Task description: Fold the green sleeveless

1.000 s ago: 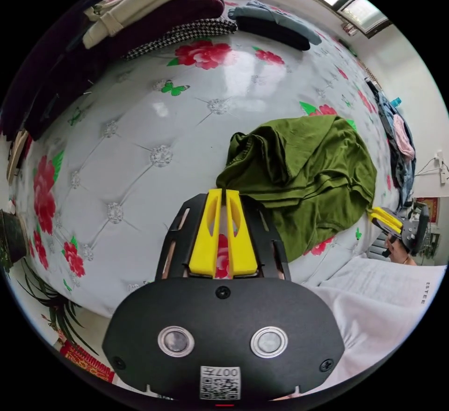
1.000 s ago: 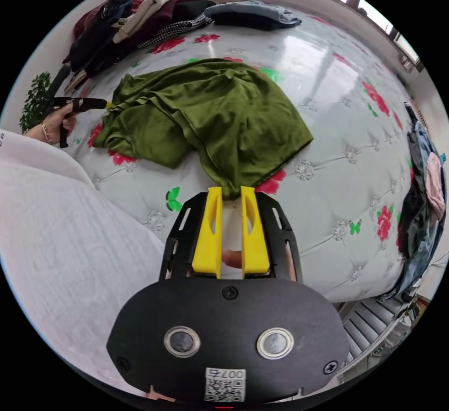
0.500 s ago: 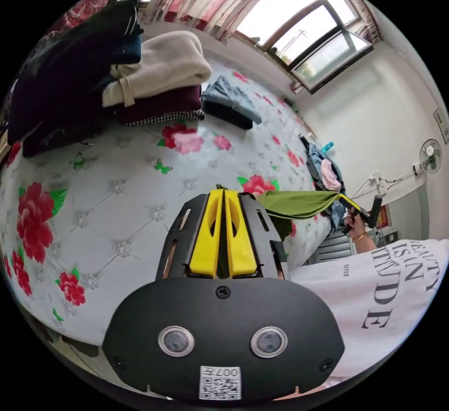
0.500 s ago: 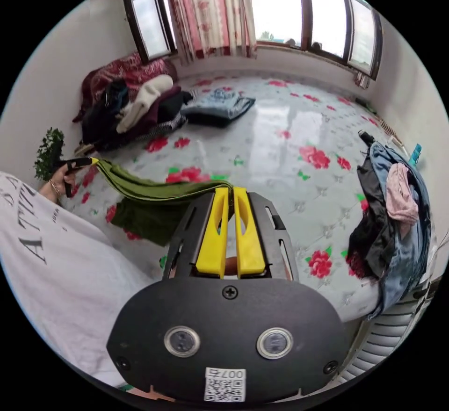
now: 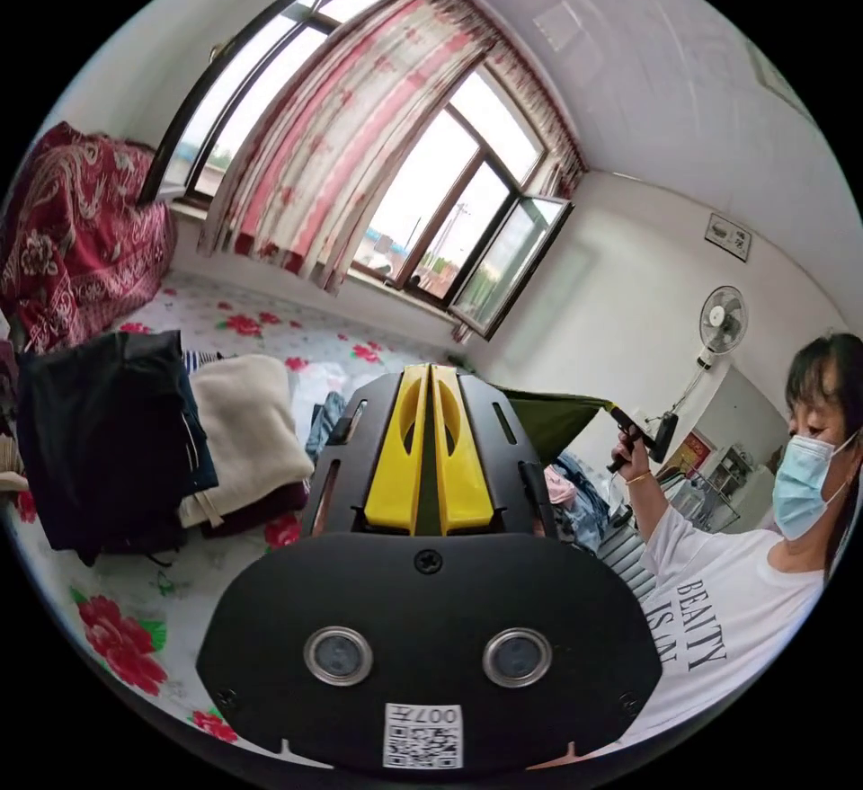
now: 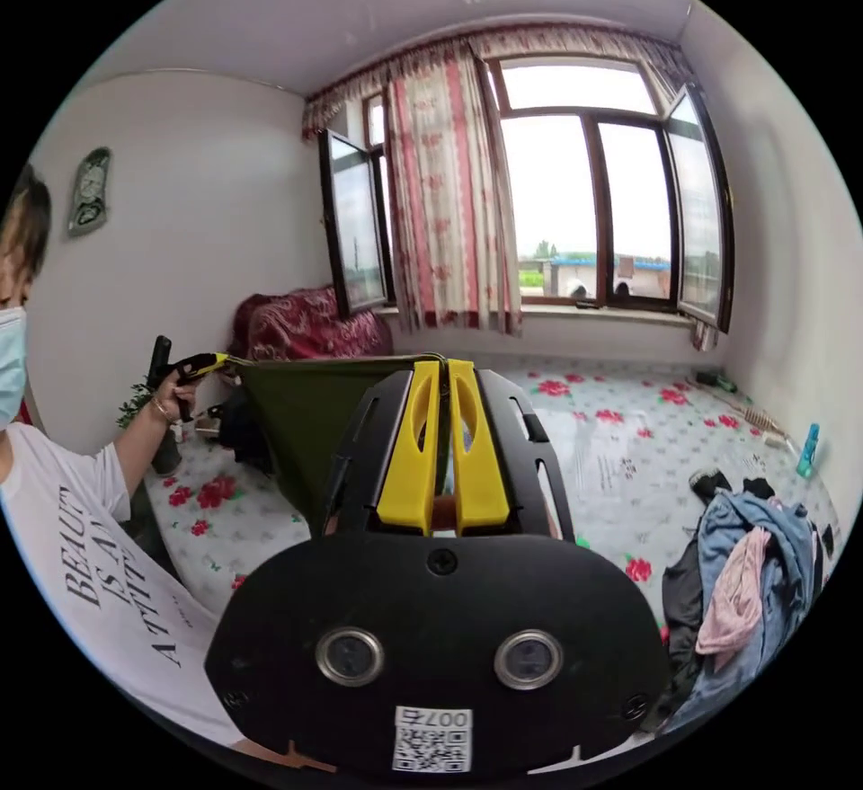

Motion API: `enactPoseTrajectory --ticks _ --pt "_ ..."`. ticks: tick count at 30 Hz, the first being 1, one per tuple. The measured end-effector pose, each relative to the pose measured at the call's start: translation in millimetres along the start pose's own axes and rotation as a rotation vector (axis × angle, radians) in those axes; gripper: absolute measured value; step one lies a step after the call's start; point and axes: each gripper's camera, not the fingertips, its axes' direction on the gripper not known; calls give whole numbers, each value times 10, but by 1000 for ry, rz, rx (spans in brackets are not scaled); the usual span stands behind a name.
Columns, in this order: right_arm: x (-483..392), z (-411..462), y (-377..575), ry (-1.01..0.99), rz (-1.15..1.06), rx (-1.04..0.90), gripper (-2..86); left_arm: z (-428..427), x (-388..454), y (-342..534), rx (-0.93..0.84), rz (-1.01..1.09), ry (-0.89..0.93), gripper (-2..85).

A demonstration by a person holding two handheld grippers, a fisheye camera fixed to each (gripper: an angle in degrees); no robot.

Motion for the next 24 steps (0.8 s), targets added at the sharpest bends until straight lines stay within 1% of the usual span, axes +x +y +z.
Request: enactPoseTrajectory --ticks 2,7,10,12,14,15,16,17,18,20,21,22,24 --pt "-72 -255 23 -17 -14 36 -1 -330 181 41 66 44 1 -10" --pt "-262 -802 302 -68 -56 59 -1 -789 480 352 96 128 17 -10" --pt "-381 -978 602 -48 -84 -26 -1 -907 559 709 52 145 2 -10" --pt "-448 -1025 969 -10 -98 -137 -1 -936 524 990 4 126 -12 -10" --pt "-422 -994 1316 -7 -53 -224 -1 -934 379 1462 -91 56 -59 -10" --pt "-371 -943 1573 -15 12 -287 -1 -930 321 1598 -110 25 -76 -10" --pt "-339 -911 1707 -25 55 -318 -1 -904 184 1881 -162 -57 -102 -10" --pt "-292 -828 1978 -42 127 -390 -1 -863 25 2166 -215 -157 -104 -10" --pt "-265 -737 2244 -53 191 -461 -1 -843 -63 2315 -237 -214 -98 -10" --pt "-255 -610 2607 -66 258 -565 -1 -768 -349 2823 -359 -403 -87 -10" --pt "-241 -552 2802 -85 303 -627 -1 -764 -400 2928 -387 -439 -100 -10" --pt "-232 -534 2884 -98 325 -650 -1 -776 -475 3104 -421 -496 -120 -10" --pt "-164 -514 3128 -132 405 -703 -1 -817 -555 3294 -429 -562 -115 -10"
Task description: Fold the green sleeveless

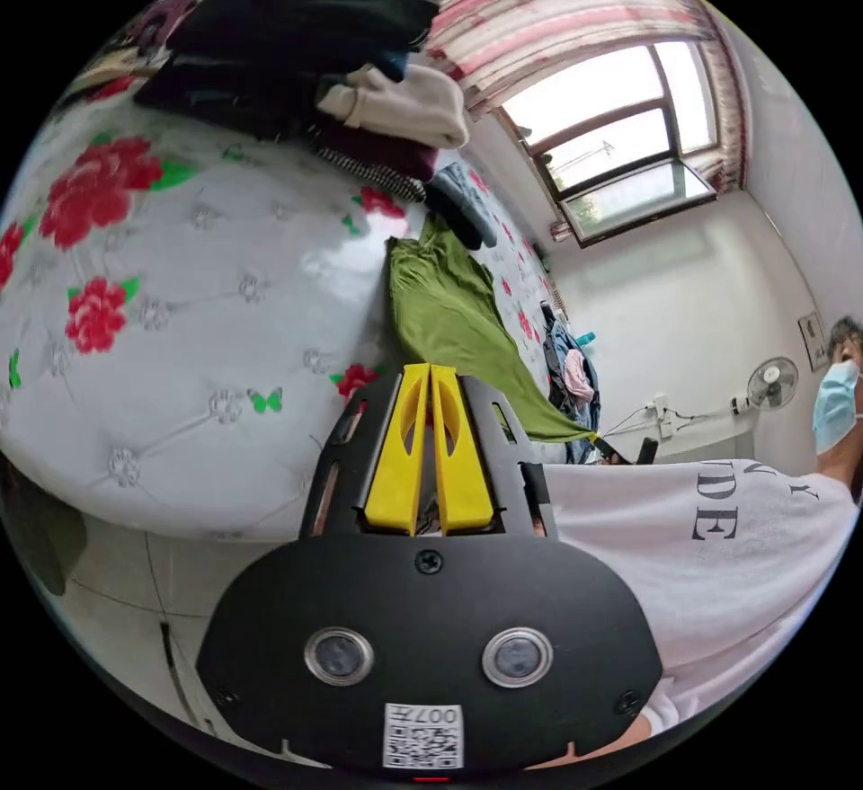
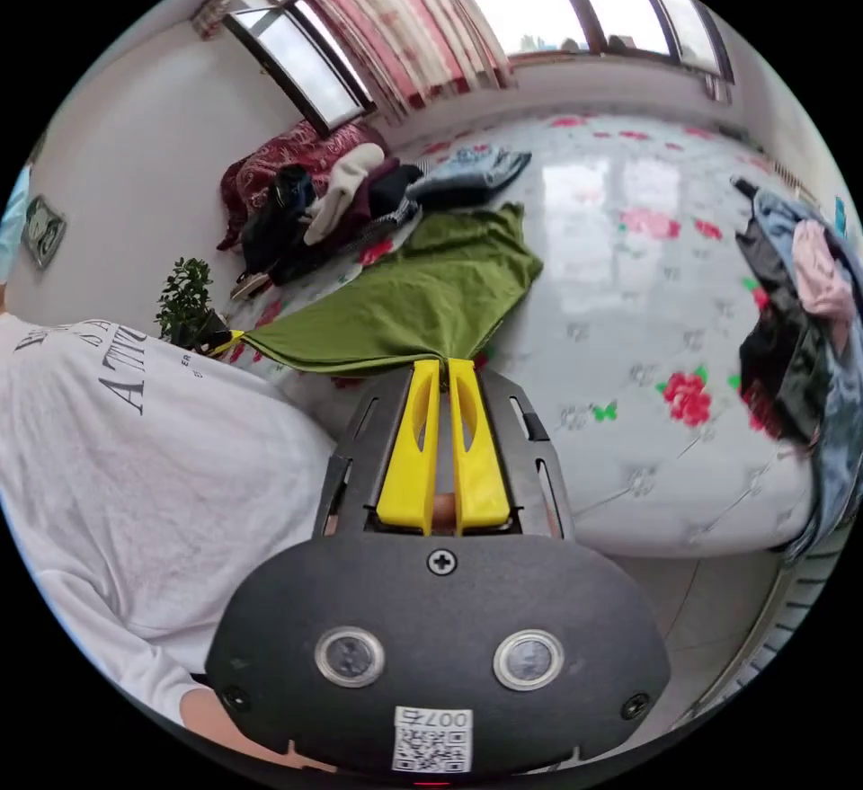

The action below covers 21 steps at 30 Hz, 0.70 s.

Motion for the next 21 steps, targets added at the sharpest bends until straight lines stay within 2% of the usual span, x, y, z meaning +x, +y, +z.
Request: enactPoseTrajectory --ticks 6,13,16,21 --pt "341 106 -92 -86 85 -34 -1 159 -124 -51 -30 -15 -4 -10" --pt "572 37 -907 -61 41 0 -1 466 149 -974 -12 81 47 -10" --pt "528 -300 -1524 -32 -25 85 -1 383 507 -1587 65 146 146 -10" --pt "-21 -1394 -2233 -28 -234 395 -1 -157 1427 -2126 243 395 245 -10"
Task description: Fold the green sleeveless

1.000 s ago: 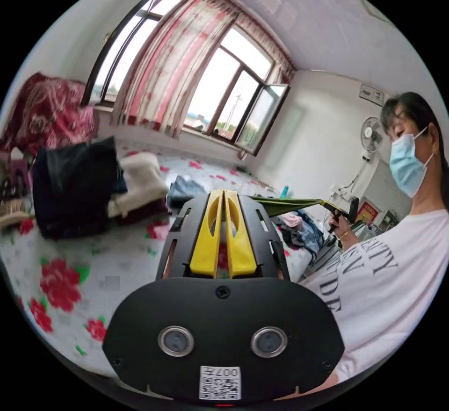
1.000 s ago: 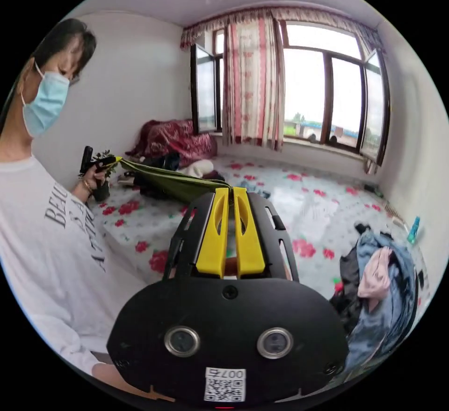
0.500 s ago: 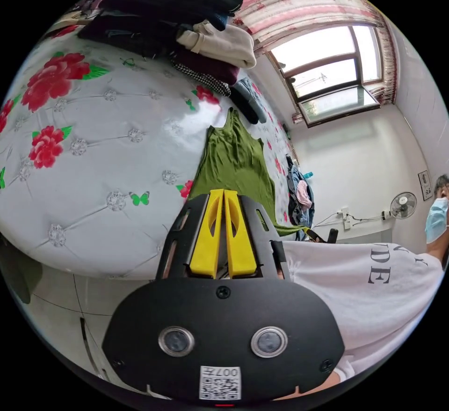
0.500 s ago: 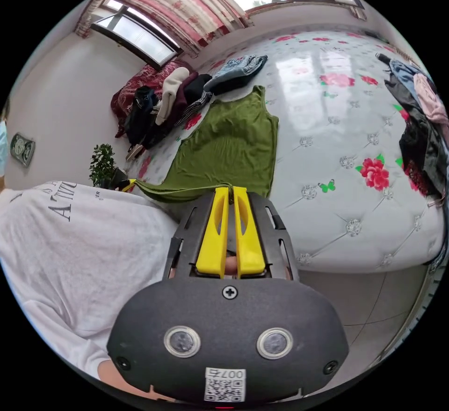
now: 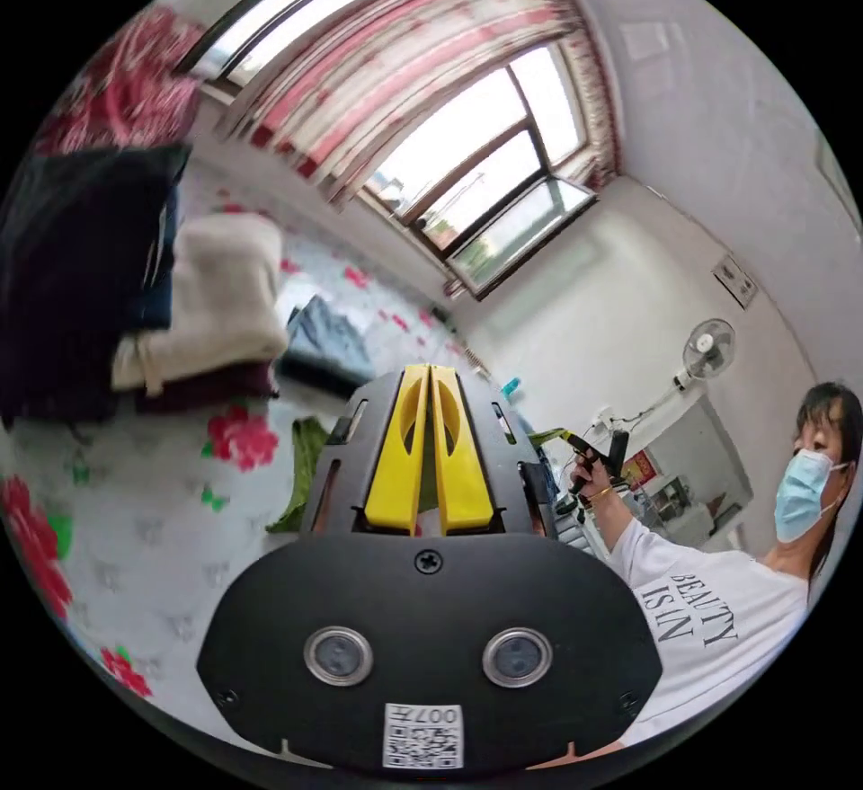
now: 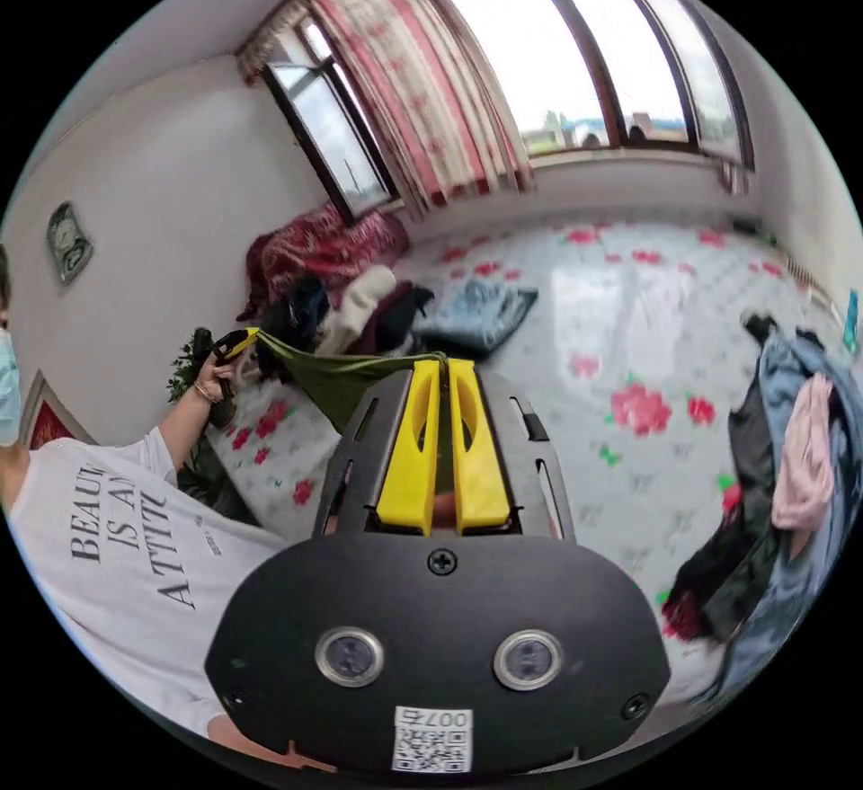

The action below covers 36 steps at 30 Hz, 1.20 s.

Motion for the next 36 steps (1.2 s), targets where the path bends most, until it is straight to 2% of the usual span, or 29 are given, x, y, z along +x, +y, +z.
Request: enactPoseTrajectory --ticks 5,9,12,18,23,26,31,36 --pt "-361 -592 -308 9 -156 141 -1 -484 655 -220 125 227 44 -10" --pt "-512 -865 -74 -21 -239 129 0 -784 775 40 161 268 26 -10" --pt "-497 -936 263 -38 -220 90 0 -925 726 392 137 242 28 -10" --pt "-365 -704 1057 -24 -77 -77 0 -992 457 1267 -21 137 -44 -10" --pt "-94 -301 1675 -86 157 -239 -1 -950 -210 1942 -120 -218 -36 -10" --pt "46 -47 1959 -97 262 -356 -1 -826 -406 2141 -218 -299 -86 -10" --pt "218 232 2023 -142 336 -412 -1 -534 -591 2098 -269 -333 -85 -10" --pt "507 657 1590 -153 300 -438 0 -29 -916 1658 -299 -321 -72 -8"
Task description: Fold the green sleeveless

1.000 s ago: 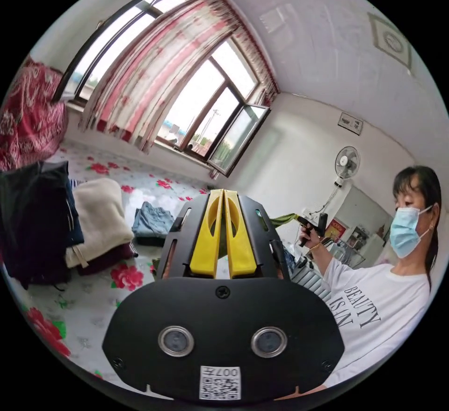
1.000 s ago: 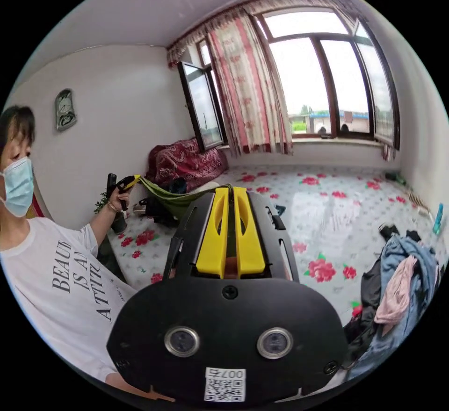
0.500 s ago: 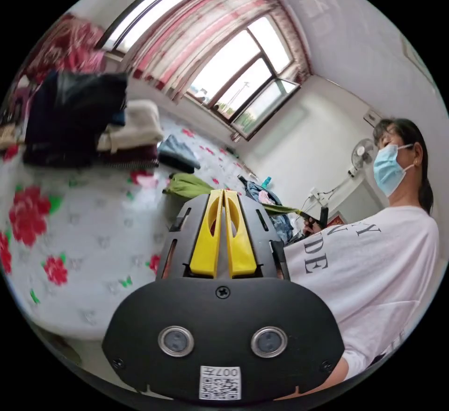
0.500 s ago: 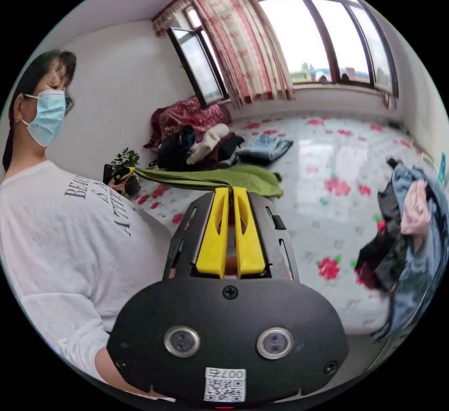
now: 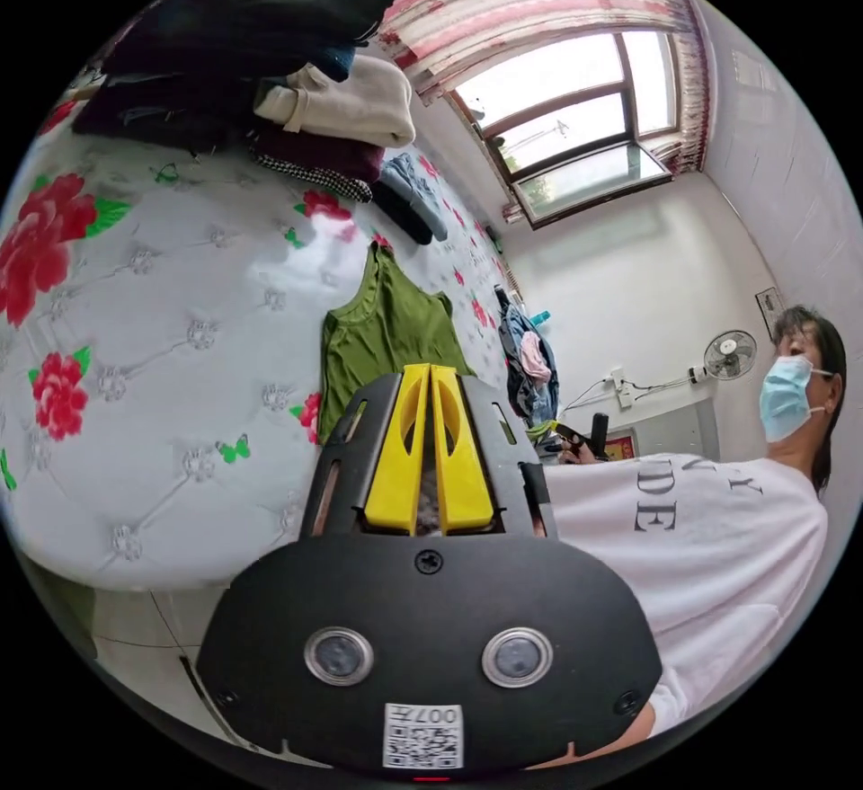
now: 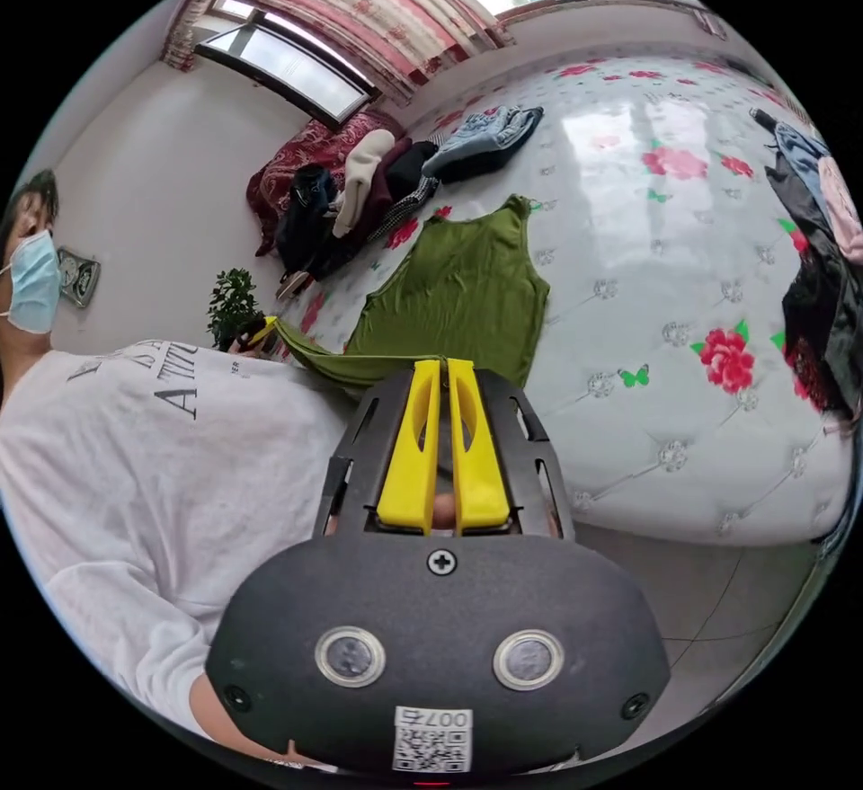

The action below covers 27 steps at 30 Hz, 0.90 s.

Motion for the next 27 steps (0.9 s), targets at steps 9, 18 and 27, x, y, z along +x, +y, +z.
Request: enactPoseTrajectory --ticks 9,18,27 --pt "701 642 -992 195 272 30 23 1023 -575 -1019 -22 -244 -335 79" --pt "590 800 -234 181 303 -64 48 1139 -497 -552 -212 -111 -324 85" --pt "296 1340 112 231 225 -187 47 1535 -264 -39 -355 53 -426 96"
